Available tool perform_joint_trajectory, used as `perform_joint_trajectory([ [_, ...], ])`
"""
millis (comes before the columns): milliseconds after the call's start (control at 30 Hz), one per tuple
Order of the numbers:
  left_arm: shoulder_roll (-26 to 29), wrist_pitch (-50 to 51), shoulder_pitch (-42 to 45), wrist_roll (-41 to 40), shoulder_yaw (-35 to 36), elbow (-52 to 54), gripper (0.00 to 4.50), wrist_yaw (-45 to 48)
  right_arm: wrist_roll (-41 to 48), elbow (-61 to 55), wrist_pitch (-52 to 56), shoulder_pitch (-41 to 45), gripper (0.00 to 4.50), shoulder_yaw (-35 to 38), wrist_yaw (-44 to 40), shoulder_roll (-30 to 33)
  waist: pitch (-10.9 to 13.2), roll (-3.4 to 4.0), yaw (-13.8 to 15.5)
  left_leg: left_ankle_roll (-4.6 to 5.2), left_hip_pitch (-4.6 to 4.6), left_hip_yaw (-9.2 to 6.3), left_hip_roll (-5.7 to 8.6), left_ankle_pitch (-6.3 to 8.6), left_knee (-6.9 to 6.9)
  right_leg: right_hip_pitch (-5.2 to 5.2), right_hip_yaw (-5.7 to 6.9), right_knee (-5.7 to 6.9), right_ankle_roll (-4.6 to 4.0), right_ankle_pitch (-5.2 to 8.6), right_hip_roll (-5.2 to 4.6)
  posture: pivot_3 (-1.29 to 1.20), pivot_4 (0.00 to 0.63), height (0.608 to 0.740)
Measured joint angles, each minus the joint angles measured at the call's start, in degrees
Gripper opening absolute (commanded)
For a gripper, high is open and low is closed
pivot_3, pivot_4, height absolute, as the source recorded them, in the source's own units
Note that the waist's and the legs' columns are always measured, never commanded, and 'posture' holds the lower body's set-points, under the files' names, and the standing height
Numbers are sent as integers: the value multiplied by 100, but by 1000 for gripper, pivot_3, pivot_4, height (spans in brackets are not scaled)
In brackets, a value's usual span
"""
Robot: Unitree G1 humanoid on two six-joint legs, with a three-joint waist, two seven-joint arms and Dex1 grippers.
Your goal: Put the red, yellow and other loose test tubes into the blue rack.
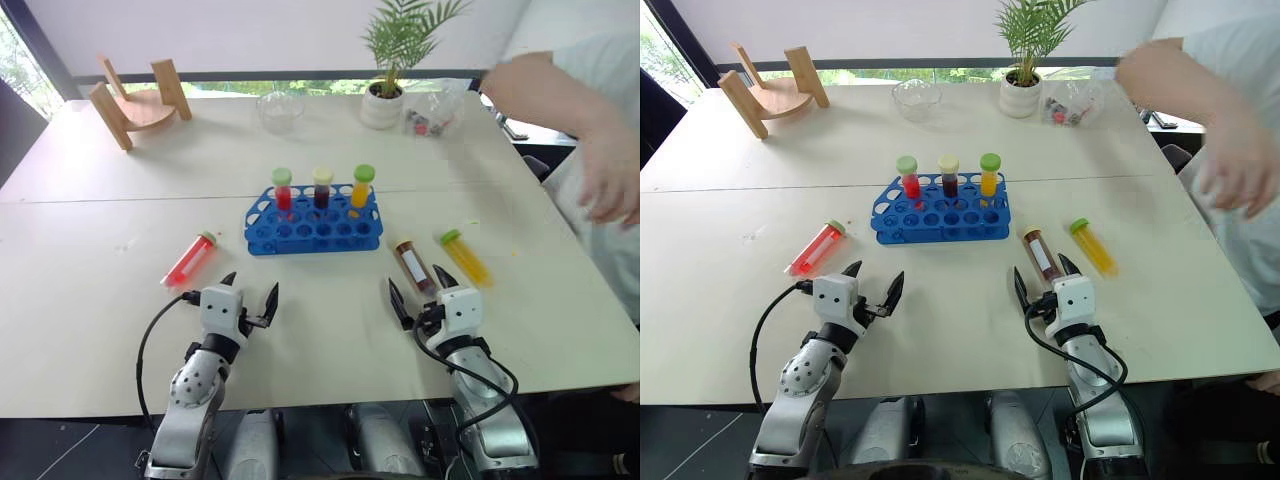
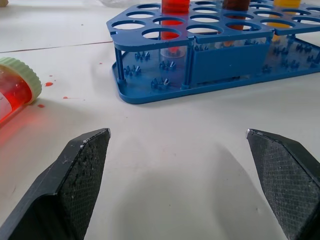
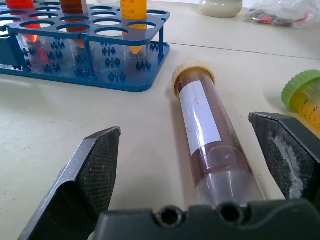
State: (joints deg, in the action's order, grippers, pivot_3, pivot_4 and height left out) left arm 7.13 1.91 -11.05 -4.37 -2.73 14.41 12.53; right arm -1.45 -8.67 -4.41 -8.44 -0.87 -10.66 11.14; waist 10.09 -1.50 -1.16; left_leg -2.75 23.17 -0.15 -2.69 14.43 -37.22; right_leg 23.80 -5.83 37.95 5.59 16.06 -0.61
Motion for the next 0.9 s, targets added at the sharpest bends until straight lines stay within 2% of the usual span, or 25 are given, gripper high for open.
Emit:
perform_joint_trajectory([
  [900, 6, 268, -16, -82, 7, 153, 4488, 8, 3, -1, 13, -1, 4500, 3, -3, 7, 0, 0, 0, 0, 0, 0, 0, 0, 0, 0, 0, -1, 0, 0, 0, 0, 150, 740],
])
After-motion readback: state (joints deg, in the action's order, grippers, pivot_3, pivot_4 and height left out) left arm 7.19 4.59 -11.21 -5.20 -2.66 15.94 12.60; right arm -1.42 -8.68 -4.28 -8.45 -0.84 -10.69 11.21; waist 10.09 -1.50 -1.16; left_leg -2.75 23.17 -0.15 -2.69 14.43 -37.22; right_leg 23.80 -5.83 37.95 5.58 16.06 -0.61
